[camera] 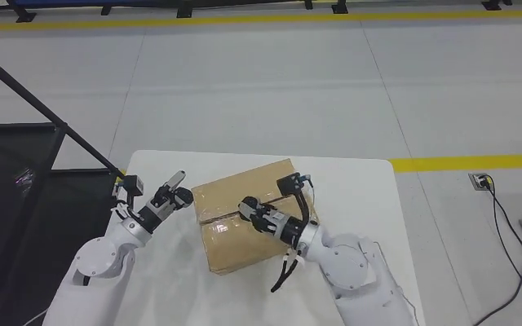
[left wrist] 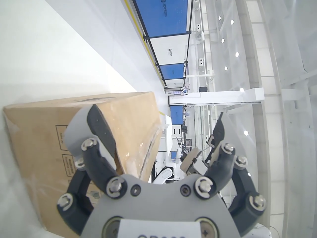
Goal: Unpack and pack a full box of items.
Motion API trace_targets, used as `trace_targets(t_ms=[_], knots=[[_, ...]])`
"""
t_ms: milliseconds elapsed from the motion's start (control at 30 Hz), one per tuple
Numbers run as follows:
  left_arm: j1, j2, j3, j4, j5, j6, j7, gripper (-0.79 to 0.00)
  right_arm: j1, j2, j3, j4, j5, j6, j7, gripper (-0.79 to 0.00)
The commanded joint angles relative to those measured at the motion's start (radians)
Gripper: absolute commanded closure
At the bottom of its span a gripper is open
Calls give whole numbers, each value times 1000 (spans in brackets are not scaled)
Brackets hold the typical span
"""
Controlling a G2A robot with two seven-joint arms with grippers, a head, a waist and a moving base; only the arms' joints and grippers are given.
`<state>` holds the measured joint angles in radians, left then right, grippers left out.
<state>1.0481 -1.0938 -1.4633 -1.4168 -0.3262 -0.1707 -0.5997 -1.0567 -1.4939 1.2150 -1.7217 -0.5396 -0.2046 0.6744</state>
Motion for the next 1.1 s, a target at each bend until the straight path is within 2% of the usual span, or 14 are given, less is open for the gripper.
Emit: trace_targets(t_ms=[0, 167, 267, 367, 567, 800, 1067], knots=[[-20, -1, 8, 13, 3, 1, -4, -785, -30, 6, 40, -19, 3, 23, -24, 0], [-55, -3, 15, 41, 4, -5, -11, -785, -8, 6, 83, 45, 36, 107, -121, 0], [-45, -1, 3, 40, -2, -16, -17, -785, 44, 8, 110, 134, 108, 122, -91, 0], [-19, 2, -11, 27, -2, -28, -23, -785, 106, 12, 118, 215, 148, 160, -1, 0], [25, 8, -49, -14, -1, -35, -22, -785, 166, 16, 99, 292, 96, 293, 12, 0], [50, 12, -68, -48, -3, -32, -28, -785, 149, 24, 107, 255, 53, 406, 0, 0], [66, 13, -71, -79, -8, -38, -35, -785, 78, 37, 145, 148, 34, 475, -45, 0]])
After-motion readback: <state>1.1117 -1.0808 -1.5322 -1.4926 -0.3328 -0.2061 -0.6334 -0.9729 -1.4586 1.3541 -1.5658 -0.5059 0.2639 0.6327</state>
